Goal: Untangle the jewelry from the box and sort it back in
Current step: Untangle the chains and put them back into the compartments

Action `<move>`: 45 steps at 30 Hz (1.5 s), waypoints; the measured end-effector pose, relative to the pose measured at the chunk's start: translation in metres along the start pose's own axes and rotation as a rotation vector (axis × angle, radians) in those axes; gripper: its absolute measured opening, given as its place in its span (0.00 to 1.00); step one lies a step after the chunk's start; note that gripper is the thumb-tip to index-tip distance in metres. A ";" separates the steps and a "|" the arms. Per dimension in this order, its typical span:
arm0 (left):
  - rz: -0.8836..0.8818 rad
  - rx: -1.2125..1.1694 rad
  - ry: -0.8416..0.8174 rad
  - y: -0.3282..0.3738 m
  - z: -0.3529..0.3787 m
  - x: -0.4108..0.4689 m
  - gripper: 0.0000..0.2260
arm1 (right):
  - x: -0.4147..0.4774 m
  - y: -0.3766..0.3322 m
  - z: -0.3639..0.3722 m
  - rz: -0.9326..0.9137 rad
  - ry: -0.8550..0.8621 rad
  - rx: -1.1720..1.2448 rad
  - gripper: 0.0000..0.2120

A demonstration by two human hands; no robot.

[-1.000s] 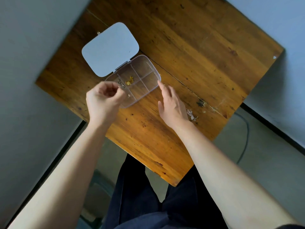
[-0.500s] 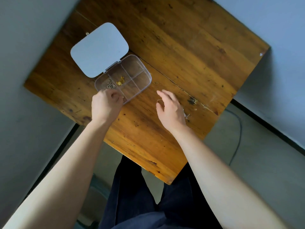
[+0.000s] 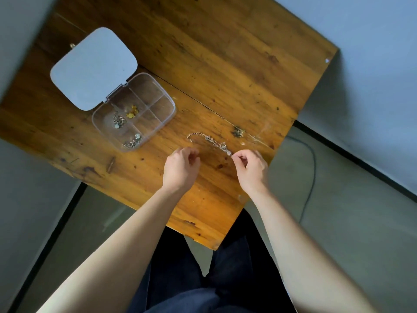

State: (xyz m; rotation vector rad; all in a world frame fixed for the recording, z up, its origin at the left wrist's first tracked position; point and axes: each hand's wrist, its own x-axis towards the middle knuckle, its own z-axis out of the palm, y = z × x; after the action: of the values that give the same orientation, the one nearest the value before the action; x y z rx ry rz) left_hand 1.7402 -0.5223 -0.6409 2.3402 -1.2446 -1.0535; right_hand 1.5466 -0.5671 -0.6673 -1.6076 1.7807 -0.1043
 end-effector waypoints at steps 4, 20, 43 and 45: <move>0.073 0.067 0.006 0.006 0.010 0.003 0.10 | 0.001 -0.006 -0.008 -0.035 0.052 0.099 0.04; -0.068 -0.097 0.028 0.005 0.013 0.021 0.10 | 0.017 -0.031 -0.041 -0.093 0.038 0.277 0.03; -0.073 -0.146 0.023 0.006 0.013 0.027 0.07 | 0.033 -0.035 -0.053 -0.045 -0.036 0.384 0.16; -0.079 -0.150 0.026 0.008 0.013 0.027 0.07 | 0.029 -0.037 -0.060 -0.061 0.029 0.409 0.16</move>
State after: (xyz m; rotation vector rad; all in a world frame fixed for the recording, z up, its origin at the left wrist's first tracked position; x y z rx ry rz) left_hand 1.7362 -0.5477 -0.6582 2.2974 -1.0340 -1.0970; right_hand 1.5455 -0.6242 -0.6176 -1.3668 1.6045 -0.4905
